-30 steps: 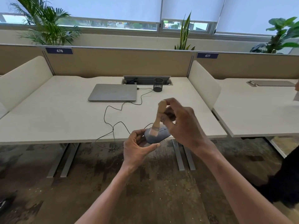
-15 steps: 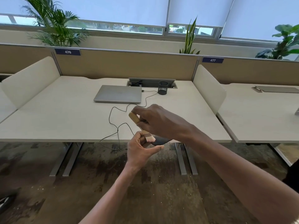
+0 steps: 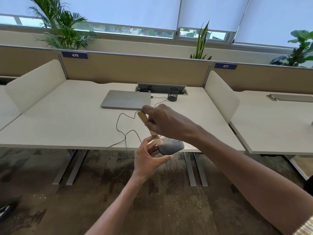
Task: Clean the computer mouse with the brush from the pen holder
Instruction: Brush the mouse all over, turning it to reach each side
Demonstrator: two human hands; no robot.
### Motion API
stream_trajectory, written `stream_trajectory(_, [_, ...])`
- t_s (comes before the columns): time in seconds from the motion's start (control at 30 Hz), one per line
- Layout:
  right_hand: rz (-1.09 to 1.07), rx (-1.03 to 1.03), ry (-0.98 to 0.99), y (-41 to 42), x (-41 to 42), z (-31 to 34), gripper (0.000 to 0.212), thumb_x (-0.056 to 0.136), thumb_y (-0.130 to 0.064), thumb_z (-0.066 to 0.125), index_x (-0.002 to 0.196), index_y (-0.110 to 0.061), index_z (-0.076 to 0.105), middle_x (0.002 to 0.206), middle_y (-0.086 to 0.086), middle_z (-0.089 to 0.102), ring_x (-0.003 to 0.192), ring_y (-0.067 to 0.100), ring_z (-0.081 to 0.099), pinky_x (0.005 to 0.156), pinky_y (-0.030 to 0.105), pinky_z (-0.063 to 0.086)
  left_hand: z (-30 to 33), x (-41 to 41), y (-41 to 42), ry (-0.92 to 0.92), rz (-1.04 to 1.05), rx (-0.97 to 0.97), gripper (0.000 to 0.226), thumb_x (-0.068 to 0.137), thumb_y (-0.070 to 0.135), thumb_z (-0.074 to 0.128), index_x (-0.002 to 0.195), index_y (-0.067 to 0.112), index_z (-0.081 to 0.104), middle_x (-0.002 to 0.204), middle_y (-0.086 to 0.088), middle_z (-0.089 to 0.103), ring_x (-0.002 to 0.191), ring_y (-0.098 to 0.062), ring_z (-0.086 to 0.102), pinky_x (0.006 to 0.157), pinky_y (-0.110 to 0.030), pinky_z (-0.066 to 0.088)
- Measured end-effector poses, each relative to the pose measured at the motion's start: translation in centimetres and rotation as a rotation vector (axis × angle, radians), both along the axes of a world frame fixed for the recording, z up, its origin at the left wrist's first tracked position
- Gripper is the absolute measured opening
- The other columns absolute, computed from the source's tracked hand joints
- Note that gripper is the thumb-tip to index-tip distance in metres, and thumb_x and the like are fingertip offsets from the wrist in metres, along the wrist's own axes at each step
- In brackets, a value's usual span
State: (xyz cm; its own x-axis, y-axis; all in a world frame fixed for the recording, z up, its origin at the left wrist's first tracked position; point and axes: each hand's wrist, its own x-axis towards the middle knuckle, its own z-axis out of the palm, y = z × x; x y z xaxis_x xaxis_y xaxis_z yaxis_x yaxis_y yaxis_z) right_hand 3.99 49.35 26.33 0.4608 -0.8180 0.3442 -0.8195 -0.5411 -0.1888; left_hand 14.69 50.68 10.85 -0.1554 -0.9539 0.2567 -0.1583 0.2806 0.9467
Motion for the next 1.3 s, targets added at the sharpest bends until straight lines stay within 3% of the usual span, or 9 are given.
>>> stream_trajectory(0.07, [-0.006, -0.019, -0.014, -0.2, -0.1, 0.1, 0.019, 0.098, -0.011, 0.059, 0.114, -0.002, 0.057, 0.079, 0.014, 0.071, 0.058, 0.026, 0.068, 0.055, 0.047, 0.059, -0.1, 0.0, -0.1, 0.012, -0.006, 0.011, 0.074, 0.056, 0.019, 0.097, 0.119, 0.012, 0.059, 0.108, 0.007, 0.072, 0.095, 0.009, 0.069, 0.081, -0.012, 0.055])
stream_trajectory(0.13, [0.034, 0.02, -0.052, -0.1, 0.0, 0.2, 0.019, 0.095, -0.008, 0.062, 0.113, -0.003, 0.058, 0.081, 0.013, 0.073, 0.062, 0.024, 0.071, 0.058, 0.044, 0.06, -0.3, 0.0, -0.2, -0.018, 0.001, 0.017, 0.076, 0.055, 0.027, 0.097, 0.119, 0.009, 0.059, 0.099, 0.002, 0.074, 0.09, 0.004, 0.071, 0.077, -0.013, 0.057])
stream_trajectory(0.2, [0.084, 0.072, -0.041, 0.2, 0.1, 0.1, 0.017, 0.093, -0.005, 0.064, 0.109, -0.004, 0.061, 0.081, 0.01, 0.073, 0.063, 0.018, 0.069, 0.061, 0.039, 0.06, -0.3, 0.1, -0.3, -0.061, 0.019, 0.004, 0.069, 0.056, 0.033, 0.096, 0.109, 0.009, 0.06, 0.083, 0.01, 0.069, 0.076, 0.006, 0.068, 0.065, -0.007, 0.053])
stream_trajectory(0.27, [0.095, 0.079, 0.012, 0.3, 0.2, -0.1, 0.014, 0.092, -0.004, 0.065, 0.106, -0.003, 0.063, 0.079, 0.008, 0.073, 0.061, 0.015, 0.065, 0.061, 0.036, 0.058, -0.1, 0.0, -0.3, -0.061, 0.024, -0.005, 0.065, 0.056, 0.032, 0.096, 0.106, 0.01, 0.06, 0.081, 0.014, 0.066, 0.075, 0.009, 0.067, 0.063, -0.006, 0.051])
stream_trajectory(0.47, [0.046, 0.021, -0.056, -0.6, -0.6, -0.1, 0.02, 0.095, -0.006, 0.063, 0.114, -0.003, 0.059, 0.081, 0.01, 0.073, 0.059, 0.018, 0.067, 0.058, 0.037, 0.061, 0.1, 0.0, -0.3, 0.038, -0.034, 0.034, 0.086, 0.053, 0.029, 0.096, 0.127, 0.01, 0.057, 0.109, 0.0, 0.074, 0.098, -0.002, 0.072, 0.085, -0.019, 0.057])
stream_trajectory(0.7, [-0.023, 0.041, -0.259, -0.1, -2.3, 0.3, 0.026, 0.09, -0.004, 0.069, 0.114, -0.001, 0.06, 0.085, 0.014, 0.075, 0.068, 0.023, 0.073, 0.067, 0.042, 0.062, -0.2, 0.2, -0.4, 0.036, -0.033, 0.042, 0.086, 0.055, 0.029, 0.096, 0.13, 0.011, 0.057, 0.115, -0.004, 0.073, 0.101, -0.005, 0.072, 0.088, -0.028, 0.059])
stream_trajectory(0.93, [-0.117, 0.061, -0.274, -0.4, -4.1, -0.2, 0.026, 0.091, -0.005, 0.07, 0.114, -0.001, 0.06, 0.09, 0.015, 0.074, 0.071, 0.022, 0.073, 0.072, 0.04, 0.063, 0.0, 0.4, -0.1, 0.09, -0.068, 0.071, 0.101, 0.053, 0.033, 0.093, 0.142, 0.018, 0.047, 0.132, -0.01, 0.065, 0.116, -0.014, 0.067, 0.092, -0.028, 0.057])
stream_trajectory(1.13, [-0.143, 0.066, -0.382, 0.2, -4.5, -0.1, 0.022, 0.092, -0.003, 0.069, 0.111, -0.002, 0.058, 0.088, 0.016, 0.076, 0.07, 0.022, 0.074, 0.07, 0.028, 0.063, -0.2, 0.7, -0.1, 0.09, -0.055, 0.062, 0.103, 0.052, 0.035, 0.093, 0.142, 0.021, 0.045, 0.134, -0.011, 0.063, 0.115, -0.009, 0.065, 0.089, -0.019, 0.055])
stream_trajectory(1.3, [-0.168, 0.045, -0.356, 0.1, -4.7, -0.8, 0.026, 0.092, -0.003, 0.068, 0.116, -0.001, 0.058, 0.092, 0.017, 0.075, 0.074, 0.024, 0.073, 0.074, 0.031, 0.063, 0.0, 1.0, -0.1, 0.092, -0.071, 0.058, 0.103, 0.051, 0.039, 0.092, 0.141, 0.028, 0.043, 0.133, -0.01, 0.064, 0.105, 0.006, 0.065, 0.089, -0.017, 0.053])
